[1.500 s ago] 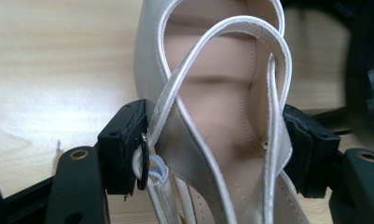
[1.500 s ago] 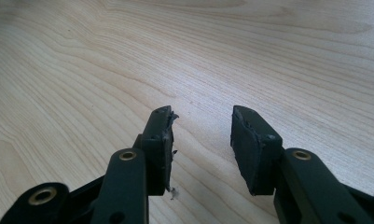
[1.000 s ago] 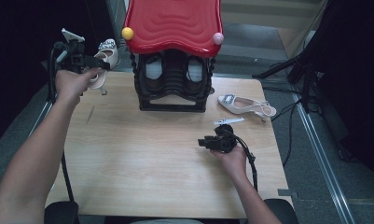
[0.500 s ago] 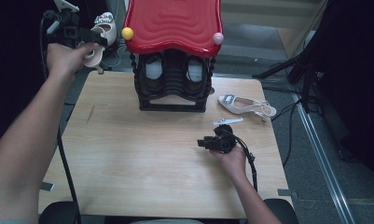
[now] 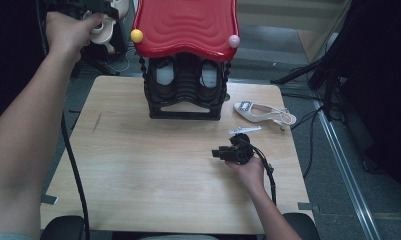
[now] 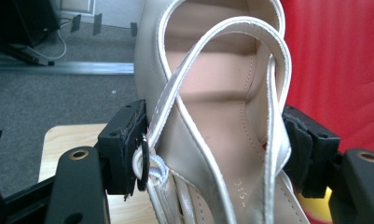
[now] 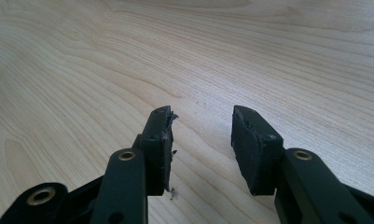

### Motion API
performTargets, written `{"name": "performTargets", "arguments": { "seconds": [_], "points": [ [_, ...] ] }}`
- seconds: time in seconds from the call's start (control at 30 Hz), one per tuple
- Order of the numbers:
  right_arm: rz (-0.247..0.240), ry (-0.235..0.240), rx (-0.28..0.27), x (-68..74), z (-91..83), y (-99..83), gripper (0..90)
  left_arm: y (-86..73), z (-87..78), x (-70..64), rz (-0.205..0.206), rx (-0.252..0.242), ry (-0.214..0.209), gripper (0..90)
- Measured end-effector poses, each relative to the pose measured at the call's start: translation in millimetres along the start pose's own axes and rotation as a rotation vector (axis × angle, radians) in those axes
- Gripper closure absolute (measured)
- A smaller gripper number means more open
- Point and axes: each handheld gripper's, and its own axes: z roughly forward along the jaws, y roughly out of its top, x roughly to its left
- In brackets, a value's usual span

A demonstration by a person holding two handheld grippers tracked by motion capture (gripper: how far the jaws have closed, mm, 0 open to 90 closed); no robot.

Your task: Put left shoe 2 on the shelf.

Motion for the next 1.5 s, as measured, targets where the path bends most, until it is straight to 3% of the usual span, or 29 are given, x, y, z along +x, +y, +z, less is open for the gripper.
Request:
{"name": "performTargets", "arguments": {
  "seconds": [0.13,0.23,0.33,0.73,0.83,0.97,1.2,1.3,1.5],
  "points": [
    [-0.001,0.003,-0.001,0.0,-0.6,0.2,59.3,12.6,-7.4,-16.5,0.023,-0.009,0.013,31.7],
    [-0.001,0.009,-0.001,0.0,-0.9,0.2,59.2,20.3,-11.0,-29.4,0.031,-0.021,-0.01,31.7],
    [0.001,0.008,0.004,0.9,-1.2,-0.3,59.2,25.2,-10.9,-45.6,0.043,-0.032,-0.005,31.7],
    [-0.011,0.013,-0.004,2.5,-4.5,-0.4,59.1,30.2,20.4,-98.5,0.057,-0.048,-0.054,31.6],
    [-0.008,0.018,-0.008,2.5,-5.7,-0.3,59.0,29.0,29.8,-108.0,0.063,-0.053,-0.049,31.5],
    [-0.005,0.017,-0.013,2.0,-7.3,-0.5,59.0,24.7,40.1,-115.7,0.077,-0.074,-0.041,31.5],
    [-0.009,0.015,-0.011,1.6,-8.1,-1.6,58.8,14.2,56.3,-119.0,0.07,-0.062,-0.027,31.3],
    [-0.009,0.015,-0.01,2.1,-8.2,-2.2,58.7,8.9,59.3,-121.0,0.069,-0.092,-0.018,31.0],
    [-0.001,0.008,-0.011,1.2,-8.9,-2.4,58.5,5.7,57.5,-122.2,0.117,-0.072,-0.01,27.8]
  ]
}}
